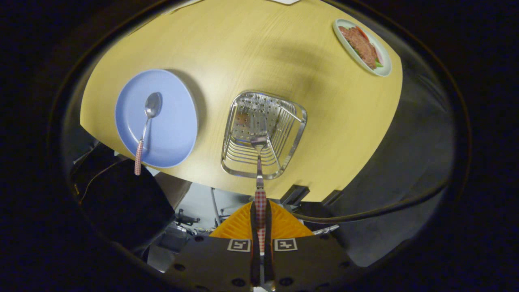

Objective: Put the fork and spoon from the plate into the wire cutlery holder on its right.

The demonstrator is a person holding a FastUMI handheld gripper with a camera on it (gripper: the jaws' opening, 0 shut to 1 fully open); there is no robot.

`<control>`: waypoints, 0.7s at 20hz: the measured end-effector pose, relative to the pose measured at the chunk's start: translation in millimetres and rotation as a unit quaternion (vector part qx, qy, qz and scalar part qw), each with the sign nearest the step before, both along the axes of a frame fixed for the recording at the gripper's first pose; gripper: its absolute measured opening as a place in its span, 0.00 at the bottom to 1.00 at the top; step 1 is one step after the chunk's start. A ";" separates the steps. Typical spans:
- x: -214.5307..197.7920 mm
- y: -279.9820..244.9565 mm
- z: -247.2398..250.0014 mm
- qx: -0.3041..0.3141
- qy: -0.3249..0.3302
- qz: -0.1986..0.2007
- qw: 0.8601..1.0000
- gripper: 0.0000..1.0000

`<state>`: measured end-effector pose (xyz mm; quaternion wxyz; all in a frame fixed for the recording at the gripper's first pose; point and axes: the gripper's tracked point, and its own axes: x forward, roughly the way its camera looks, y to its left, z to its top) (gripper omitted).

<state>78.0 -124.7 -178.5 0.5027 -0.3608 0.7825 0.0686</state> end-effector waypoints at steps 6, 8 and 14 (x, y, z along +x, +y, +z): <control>6.9 8.0 -12.2 0.011 0.006 0.000 1.000 0.13; 7.2 8.4 -13.4 0.014 0.001 0.000 1.000 0.17; 6.2 8.3 -4.8 0.041 -0.047 -0.032 0.998 0.75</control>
